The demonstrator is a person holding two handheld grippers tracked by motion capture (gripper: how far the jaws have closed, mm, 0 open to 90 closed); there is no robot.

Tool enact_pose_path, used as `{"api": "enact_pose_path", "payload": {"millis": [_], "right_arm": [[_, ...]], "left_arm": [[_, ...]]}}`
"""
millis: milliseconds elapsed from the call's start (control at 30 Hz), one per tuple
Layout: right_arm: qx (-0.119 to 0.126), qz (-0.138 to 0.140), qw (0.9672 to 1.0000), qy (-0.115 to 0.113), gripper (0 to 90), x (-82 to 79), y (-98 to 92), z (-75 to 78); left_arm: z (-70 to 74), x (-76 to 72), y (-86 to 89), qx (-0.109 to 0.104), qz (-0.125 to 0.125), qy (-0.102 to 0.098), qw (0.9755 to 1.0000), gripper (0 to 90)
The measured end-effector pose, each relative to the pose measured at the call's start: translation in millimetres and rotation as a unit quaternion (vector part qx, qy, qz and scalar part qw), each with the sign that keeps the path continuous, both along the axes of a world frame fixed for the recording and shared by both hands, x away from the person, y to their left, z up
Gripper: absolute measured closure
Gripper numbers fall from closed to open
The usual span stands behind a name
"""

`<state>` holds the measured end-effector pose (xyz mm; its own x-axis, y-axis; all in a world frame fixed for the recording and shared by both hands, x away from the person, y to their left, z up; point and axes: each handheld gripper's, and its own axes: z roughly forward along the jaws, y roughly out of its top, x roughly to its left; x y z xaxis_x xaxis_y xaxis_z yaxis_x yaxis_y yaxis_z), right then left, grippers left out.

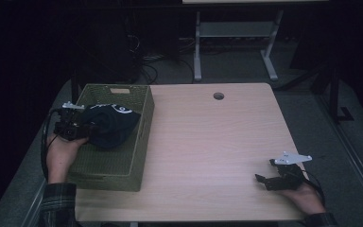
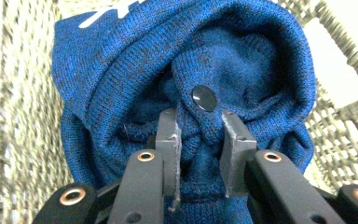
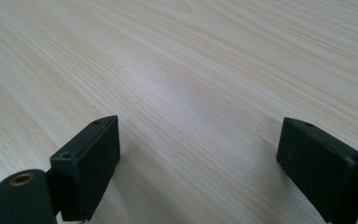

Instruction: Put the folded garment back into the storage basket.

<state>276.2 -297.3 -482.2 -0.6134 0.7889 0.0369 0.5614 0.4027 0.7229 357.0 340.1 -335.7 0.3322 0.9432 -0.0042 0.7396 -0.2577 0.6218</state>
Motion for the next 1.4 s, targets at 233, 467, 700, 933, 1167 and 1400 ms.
{"api": "enact_pose_path", "payload": {"millis": [233, 467, 700, 933, 1167, 1400], "right_arm": [[0.000, 0.000, 1.0000, 0.000, 13.1, 0.0, 0.0, 0.1], [0.000, 0.000, 1.0000, 0.000, 13.1, 0.0, 0.0, 0.0], [0.000, 0.000, 1.0000, 0.000, 13.1, 0.0, 0.0, 0.0], [0.000, 0.000, 1.0000, 0.000, 13.1, 0.0, -0.1, 0.0], [-0.001, 0.000, 1.0000, 0.001, 13.1, 0.0, -0.1, 0.1], [0.000, 0.001, 1.0000, 0.000, 13.0, 0.5, 0.0, 0.0]], "left_arm": [[-21.8, 4.6, 3.2, -0.003, 0.009, 0.021, 0.9997, 71.6], [-39.9, 10.0, 3.7, -0.005, 0.009, 0.043, 0.9990, 71.4], [-48.7, 11.5, 3.8, 0.000, 0.006, 0.055, 0.9985, 70.7], [-50.4, 12.2, 2.7, 0.004, -0.005, 0.059, 0.9982, 56.0], [-41.1, 8.6, 3.2, -0.001, -0.002, 0.042, 0.9991, 35.8], [-23.2, 4.8, -9.7, -0.009, -0.018, 0.014, 0.9997, 23.3]]}}
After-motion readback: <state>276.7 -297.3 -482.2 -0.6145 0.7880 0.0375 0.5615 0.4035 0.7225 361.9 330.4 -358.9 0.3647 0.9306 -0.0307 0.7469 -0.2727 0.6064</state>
